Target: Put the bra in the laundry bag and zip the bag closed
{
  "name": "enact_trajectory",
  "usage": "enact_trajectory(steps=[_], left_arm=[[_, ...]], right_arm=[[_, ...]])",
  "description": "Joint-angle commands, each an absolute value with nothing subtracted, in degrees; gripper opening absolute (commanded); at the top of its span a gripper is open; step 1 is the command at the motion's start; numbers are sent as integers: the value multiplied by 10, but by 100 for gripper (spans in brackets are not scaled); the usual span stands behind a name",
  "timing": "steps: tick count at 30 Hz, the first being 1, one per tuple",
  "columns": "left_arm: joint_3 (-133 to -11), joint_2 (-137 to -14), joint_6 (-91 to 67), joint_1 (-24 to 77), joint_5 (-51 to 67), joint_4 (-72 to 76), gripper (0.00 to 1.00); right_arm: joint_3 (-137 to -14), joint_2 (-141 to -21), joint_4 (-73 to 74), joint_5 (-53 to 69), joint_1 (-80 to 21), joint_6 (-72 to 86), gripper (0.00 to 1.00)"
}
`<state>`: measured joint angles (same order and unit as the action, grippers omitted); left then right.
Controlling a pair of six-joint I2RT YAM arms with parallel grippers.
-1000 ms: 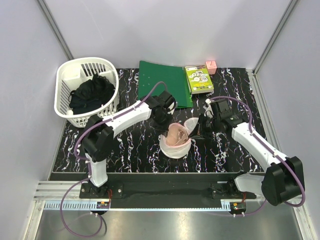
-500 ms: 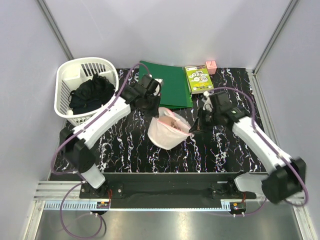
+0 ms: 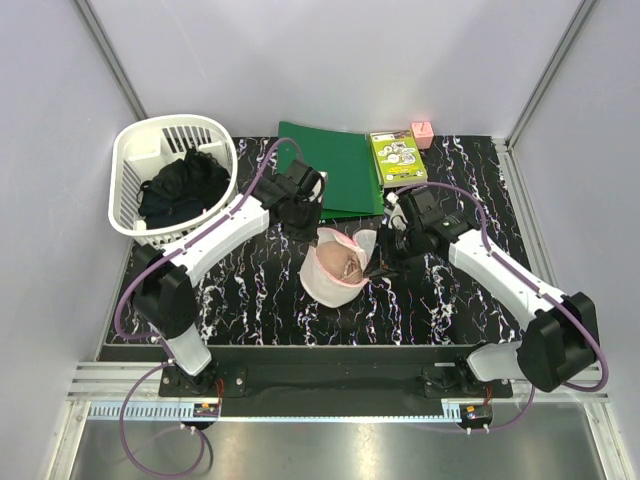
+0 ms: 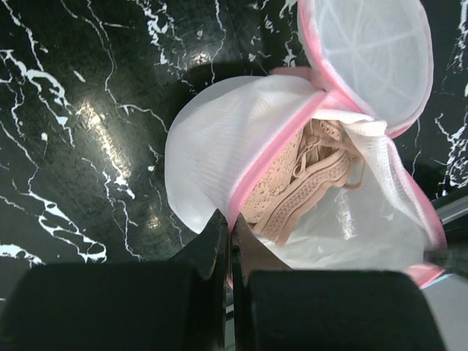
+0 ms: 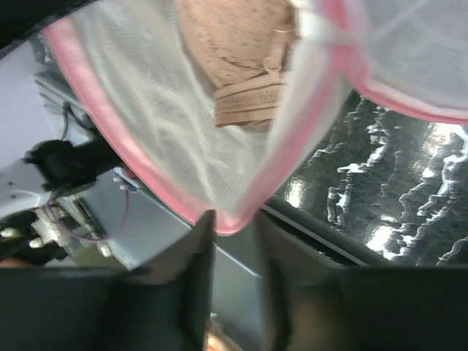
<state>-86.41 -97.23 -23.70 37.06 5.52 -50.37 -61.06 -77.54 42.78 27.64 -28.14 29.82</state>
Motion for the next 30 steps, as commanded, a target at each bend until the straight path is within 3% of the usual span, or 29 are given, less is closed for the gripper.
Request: enact_trajectory(steps=[1, 4, 7, 11, 20, 24, 27, 30], left_arm=[[-851, -958, -232, 369, 67, -470, 0], [-845, -962, -233, 369, 74, -471, 0], [-841, -966, -234, 369, 80, -470, 0], [-834, -955, -233, 370, 79, -470, 0], [-821, -935, -235, 374, 83, -471, 0], [-820, -931, -233, 378, 87, -473, 0], [-821, -928, -232, 380, 87, -475, 0], [-820, -928, -230, 383, 88, -477, 0]], right_arm=[[-605, -762, 392, 339, -283, 342, 57], [-576, -770, 394, 325, -199, 401, 79], [-531, -756, 331, 319, -129, 449, 87], [-474, -764, 264, 300, -120, 515, 99], [-387, -862, 22, 287, -105, 578, 100], [-385, -912, -88, 279, -105, 584, 93], [-384, -938, -155, 280, -105, 584, 77], [-387, -937, -205, 293, -105, 569, 43]])
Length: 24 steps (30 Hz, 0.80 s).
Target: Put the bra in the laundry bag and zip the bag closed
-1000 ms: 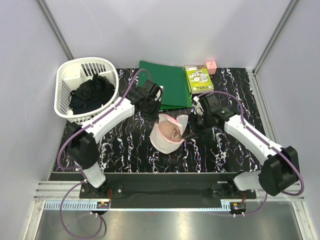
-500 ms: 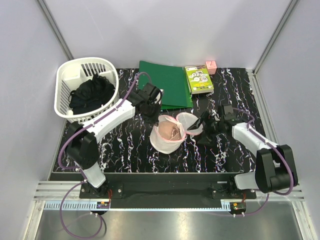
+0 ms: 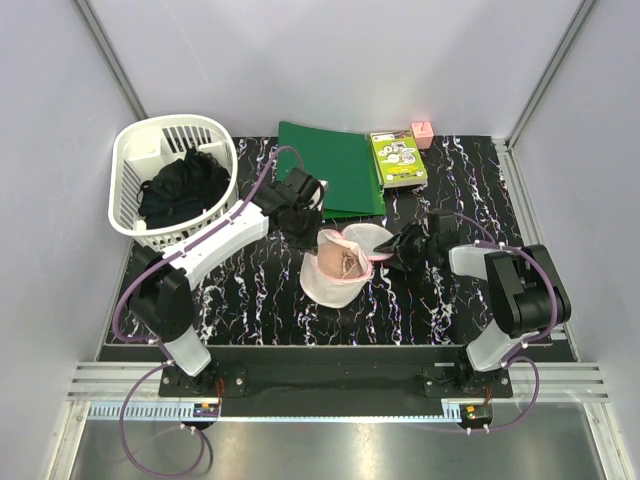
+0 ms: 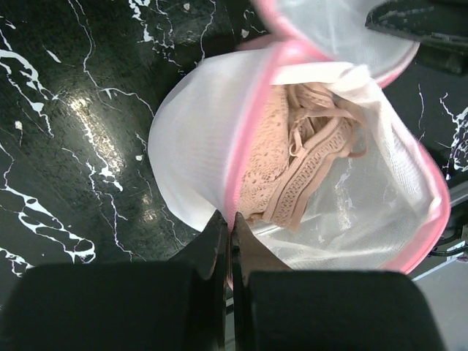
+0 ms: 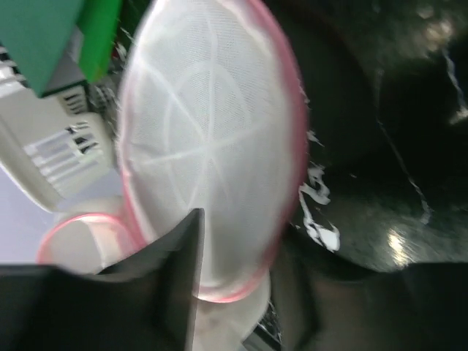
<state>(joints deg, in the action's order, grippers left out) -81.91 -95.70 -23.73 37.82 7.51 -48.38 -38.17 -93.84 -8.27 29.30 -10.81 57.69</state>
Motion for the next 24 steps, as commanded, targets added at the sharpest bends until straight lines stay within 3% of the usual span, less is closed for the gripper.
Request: enact_trajectory(steps=[1, 4, 8, 10, 12, 19, 24], left_arm=[[-819, -927, -231, 383, 91, -477, 0], [-816, -919, -227, 383, 95, -477, 0], [-802, -885, -207, 365, 93, -477, 57], [-803, -861, -207, 340, 104, -477, 72], [-810, -849, -215, 318, 127, -476, 79], [-879, -835, -331, 306, 210, -440, 82], [-862, -828, -593, 306, 273, -368, 83]], right_arm=[[-397, -925, -206, 302, -105, 557, 25], [-434, -877, -128, 310, -105, 492, 18], [-489, -831, -27, 347, -105, 363, 10], [-510, -810, -4, 364, -105, 321, 9], [-530, -794, 45, 374, -107, 302, 10], [-577, -740, 168, 338, -143, 209, 13], [-595, -702, 231, 230, -219, 152, 15]])
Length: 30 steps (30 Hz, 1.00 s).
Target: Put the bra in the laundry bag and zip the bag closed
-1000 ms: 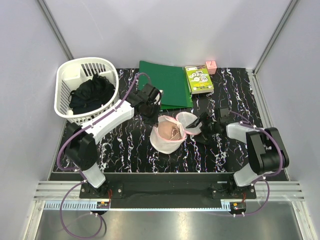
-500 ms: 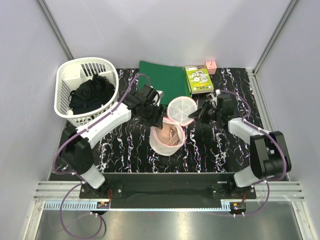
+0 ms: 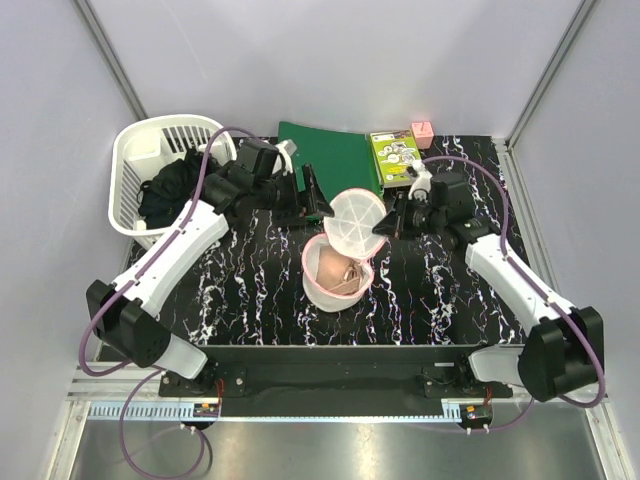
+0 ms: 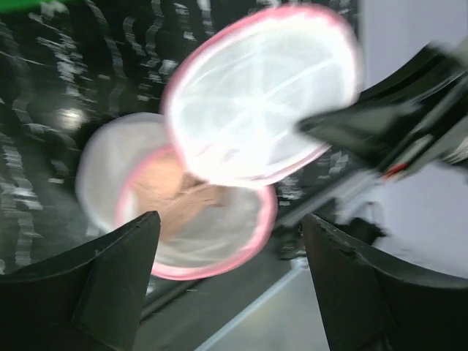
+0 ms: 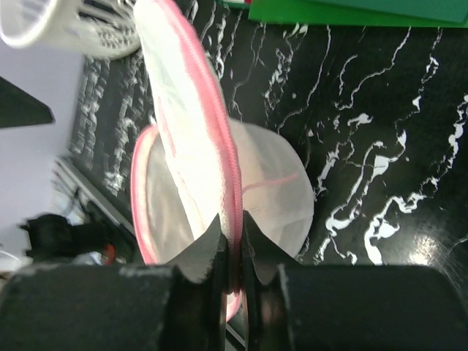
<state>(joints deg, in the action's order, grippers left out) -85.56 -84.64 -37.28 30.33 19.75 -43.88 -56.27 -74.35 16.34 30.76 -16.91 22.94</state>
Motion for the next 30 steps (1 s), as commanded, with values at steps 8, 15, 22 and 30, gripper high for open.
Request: enact_trajectory(steps=[8, 15, 22, 30], left_arm=[[-831, -804, -879, 318, 251, -344, 99], [-878, -851, -976, 352, 223, -344, 99], [-941, -917, -992, 376, 166, -357, 99], [-948, -960, -976, 390, 142, -367, 91]], right_arm=[[-578, -647, 236, 118, -253, 101, 13], [-577, -619, 226, 72, -279, 38, 11], [-570, -603, 222, 55, -308, 4, 12], [-568, -593, 228, 16, -352, -32, 15]])
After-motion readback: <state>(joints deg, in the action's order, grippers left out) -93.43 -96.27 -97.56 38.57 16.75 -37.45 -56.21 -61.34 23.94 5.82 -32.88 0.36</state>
